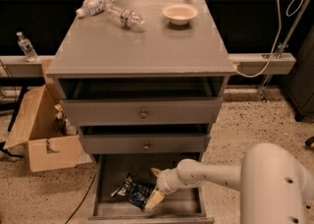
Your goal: Pick blue chip bag from bottom drawer and place on counter
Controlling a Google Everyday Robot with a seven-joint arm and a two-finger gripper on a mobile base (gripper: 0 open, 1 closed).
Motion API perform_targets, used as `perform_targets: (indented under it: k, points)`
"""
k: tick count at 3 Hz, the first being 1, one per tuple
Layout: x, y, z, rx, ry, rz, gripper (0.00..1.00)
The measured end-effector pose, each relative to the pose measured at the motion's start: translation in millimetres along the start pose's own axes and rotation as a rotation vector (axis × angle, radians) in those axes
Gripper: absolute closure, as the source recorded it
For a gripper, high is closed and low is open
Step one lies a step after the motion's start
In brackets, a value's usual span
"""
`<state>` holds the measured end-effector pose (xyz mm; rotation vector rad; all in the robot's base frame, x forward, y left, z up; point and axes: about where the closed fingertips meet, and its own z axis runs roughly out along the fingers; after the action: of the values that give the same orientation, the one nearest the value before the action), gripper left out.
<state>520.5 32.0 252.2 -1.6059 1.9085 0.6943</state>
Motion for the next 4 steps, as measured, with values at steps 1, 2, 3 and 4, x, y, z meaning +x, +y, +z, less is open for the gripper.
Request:
perform_targets:
  k: [1, 2, 3, 4]
  points:
    - [7.0, -14.0, 31.5, 0.001, 0.006, 0.012, 0.00]
    - [24.6, -25.4, 64.3, 0.024, 0.019, 0.019, 0.00]
    - [36.4, -30.0, 82.5, 0.036, 0.029, 0.024, 0.00]
    - [47.8, -28.5, 103.1, 0.019, 0.029, 0.047, 0.00]
